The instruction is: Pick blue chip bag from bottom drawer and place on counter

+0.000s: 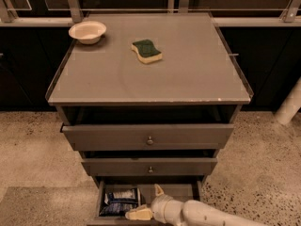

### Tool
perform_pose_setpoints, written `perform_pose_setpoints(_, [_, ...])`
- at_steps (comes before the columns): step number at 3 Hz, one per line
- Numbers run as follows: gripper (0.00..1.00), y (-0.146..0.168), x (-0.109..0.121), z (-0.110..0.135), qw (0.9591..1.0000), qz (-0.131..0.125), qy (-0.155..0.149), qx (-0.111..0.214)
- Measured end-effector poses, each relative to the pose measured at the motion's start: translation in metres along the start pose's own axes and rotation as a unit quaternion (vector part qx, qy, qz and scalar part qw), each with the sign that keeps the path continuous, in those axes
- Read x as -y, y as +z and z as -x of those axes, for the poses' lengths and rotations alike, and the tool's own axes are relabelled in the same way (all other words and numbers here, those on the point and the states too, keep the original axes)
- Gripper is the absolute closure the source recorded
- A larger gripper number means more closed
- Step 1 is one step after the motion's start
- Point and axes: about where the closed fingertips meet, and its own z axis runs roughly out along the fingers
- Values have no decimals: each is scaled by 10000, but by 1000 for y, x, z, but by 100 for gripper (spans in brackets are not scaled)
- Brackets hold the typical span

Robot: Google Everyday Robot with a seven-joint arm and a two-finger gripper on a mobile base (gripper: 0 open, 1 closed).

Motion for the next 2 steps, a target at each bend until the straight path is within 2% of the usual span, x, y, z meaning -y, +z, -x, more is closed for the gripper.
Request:
perform_pose_setpoints(1, [0, 41, 26, -24, 9998, -199, 53, 30])
perform_pose_setpoints(2, [0, 40, 26, -25, 9998, -203, 62, 26])
